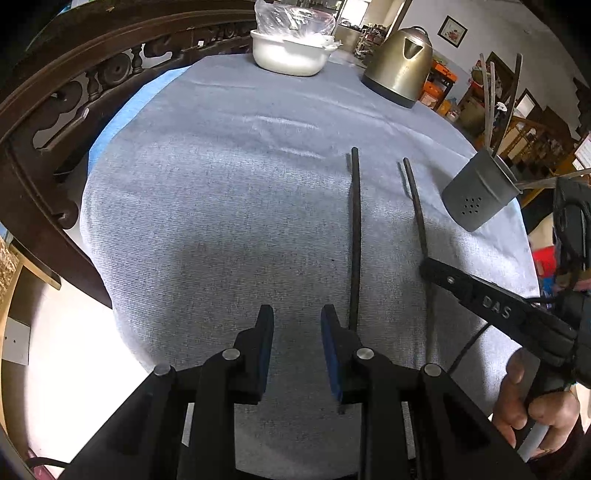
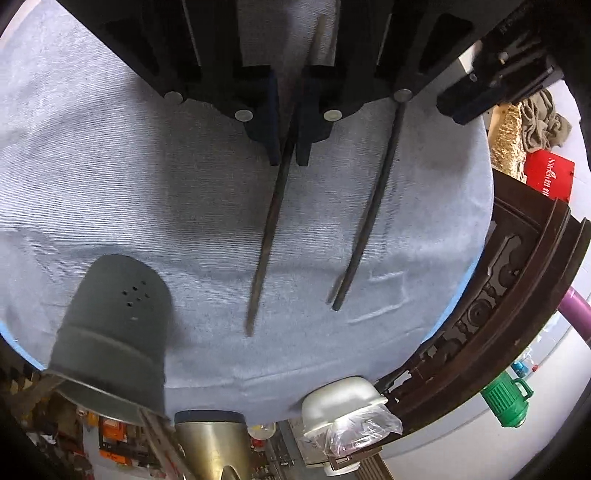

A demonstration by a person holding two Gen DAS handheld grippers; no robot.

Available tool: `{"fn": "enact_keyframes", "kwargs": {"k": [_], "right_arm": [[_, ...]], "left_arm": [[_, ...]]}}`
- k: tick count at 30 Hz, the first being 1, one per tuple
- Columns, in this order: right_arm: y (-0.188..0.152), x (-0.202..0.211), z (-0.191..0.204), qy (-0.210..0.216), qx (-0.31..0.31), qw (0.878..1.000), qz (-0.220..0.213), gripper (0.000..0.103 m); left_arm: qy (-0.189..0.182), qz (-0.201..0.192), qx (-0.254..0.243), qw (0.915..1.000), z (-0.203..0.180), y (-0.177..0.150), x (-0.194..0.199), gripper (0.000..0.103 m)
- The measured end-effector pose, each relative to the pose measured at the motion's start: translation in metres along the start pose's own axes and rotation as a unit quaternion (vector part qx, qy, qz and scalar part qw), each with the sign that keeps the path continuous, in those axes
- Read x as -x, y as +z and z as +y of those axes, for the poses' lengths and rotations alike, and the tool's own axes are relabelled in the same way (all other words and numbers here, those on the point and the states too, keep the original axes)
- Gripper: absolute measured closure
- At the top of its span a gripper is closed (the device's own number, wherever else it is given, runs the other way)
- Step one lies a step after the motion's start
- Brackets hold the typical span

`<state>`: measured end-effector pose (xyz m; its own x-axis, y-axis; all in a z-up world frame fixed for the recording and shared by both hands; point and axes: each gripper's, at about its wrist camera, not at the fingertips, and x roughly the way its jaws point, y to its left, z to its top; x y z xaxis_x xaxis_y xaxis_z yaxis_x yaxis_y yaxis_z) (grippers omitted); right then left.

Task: Organize utensils
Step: 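Lift both held chopsticks and carry them toward the grey cup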

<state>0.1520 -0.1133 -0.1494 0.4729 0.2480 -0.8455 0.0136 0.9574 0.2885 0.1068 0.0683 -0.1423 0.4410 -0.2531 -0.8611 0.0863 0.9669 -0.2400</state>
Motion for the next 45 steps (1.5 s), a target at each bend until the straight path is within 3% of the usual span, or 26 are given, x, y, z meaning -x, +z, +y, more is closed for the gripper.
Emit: {"fn": "enact_keyframes", "kwargs": {"k": [10, 16, 19, 26, 30, 32, 37, 45], "right_arm": [[-0.030, 0.021, -0.047, 0.063, -0.039, 0.997, 0.022, 0.095], [-0.045, 0.032, -0.054, 0.069, -0.026, 0.997, 0.034, 0.095], [-0.039, 0.033, -0.057, 0.057, -0.026, 0.997, 0.040, 0.094], [-0.013, 0.036, -0.066, 0.059, -0.059, 0.996, 0.010, 0.092], [0.000, 0.030, -0.061, 0.046, -0.051, 0.998, 0.004, 0.092], [0.006, 0.024, -0.057, 0.044, -0.050, 0.998, 0.006, 0.092], [0.017, 0.007, -0.051, 0.033, -0.045, 0.998, 0.014, 0.092], [0.014, -0.002, -0.045, 0.018, -0.034, 0.999, -0.003, 0.093]], "left_arm": [[0.004, 0.011, -0.004, 0.9999, -0.006, 0.003, -0.010, 0.076], [-0.006, 0.015, -0.023, 0.9996, -0.018, 0.020, -0.015, 0.072], [-0.015, 0.024, -0.039, 0.9988, -0.026, 0.030, -0.022, 0.062], [-0.022, 0.058, -0.046, 0.9970, -0.034, 0.045, -0.049, 0.061], [-0.034, 0.048, -0.049, 0.9971, -0.037, 0.049, -0.052, 0.061], [-0.047, 0.048, -0.046, 0.9967, -0.039, 0.049, -0.054, 0.067], [-0.058, 0.049, -0.042, 0.9962, -0.040, 0.048, -0.057, 0.092], [-0.082, 0.056, -0.035, 0.9945, -0.033, 0.041, -0.053, 0.097]]}}
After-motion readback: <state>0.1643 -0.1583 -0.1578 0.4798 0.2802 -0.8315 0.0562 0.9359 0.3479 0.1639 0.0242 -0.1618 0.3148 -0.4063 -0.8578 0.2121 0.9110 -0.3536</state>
